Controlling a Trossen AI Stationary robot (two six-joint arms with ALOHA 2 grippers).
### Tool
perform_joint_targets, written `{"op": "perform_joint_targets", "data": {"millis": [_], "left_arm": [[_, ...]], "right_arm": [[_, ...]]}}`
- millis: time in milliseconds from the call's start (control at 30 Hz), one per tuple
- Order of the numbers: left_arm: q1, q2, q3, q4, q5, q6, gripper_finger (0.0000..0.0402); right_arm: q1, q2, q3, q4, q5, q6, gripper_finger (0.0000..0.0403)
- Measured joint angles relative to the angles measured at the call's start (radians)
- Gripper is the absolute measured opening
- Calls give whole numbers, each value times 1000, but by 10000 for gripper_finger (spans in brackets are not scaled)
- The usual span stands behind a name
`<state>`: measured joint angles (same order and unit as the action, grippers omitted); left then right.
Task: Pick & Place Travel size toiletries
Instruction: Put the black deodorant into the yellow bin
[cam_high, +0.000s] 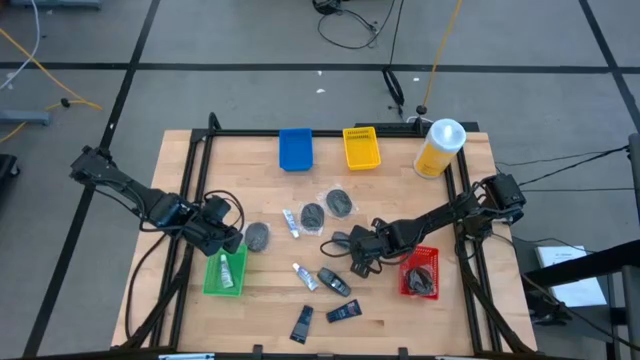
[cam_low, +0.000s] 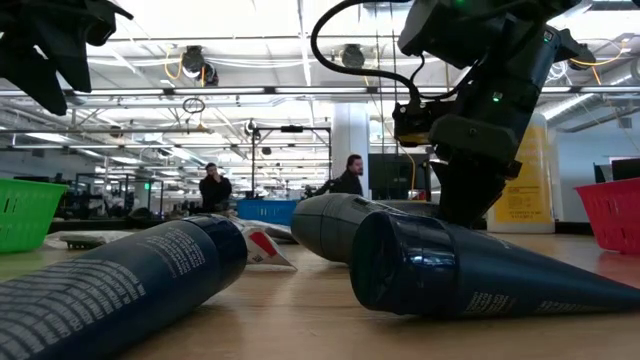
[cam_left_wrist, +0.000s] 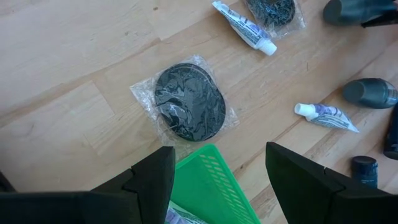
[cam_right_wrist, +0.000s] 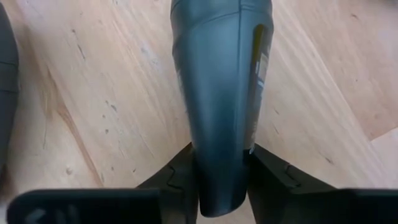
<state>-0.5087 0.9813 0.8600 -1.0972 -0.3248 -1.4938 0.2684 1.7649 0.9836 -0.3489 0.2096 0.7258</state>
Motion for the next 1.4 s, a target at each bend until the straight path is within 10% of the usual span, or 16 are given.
{"op": "perform_joint_targets", "data": {"millis": [933,1400], "left_arm": [[0,0,0,-2,-19,34,246],[142,0,0,-1,-29,99,246]], "right_arm": [[-6,-56,-2,65,-27,63,81],[-102,-288,-1,92,153,101,81]]}}
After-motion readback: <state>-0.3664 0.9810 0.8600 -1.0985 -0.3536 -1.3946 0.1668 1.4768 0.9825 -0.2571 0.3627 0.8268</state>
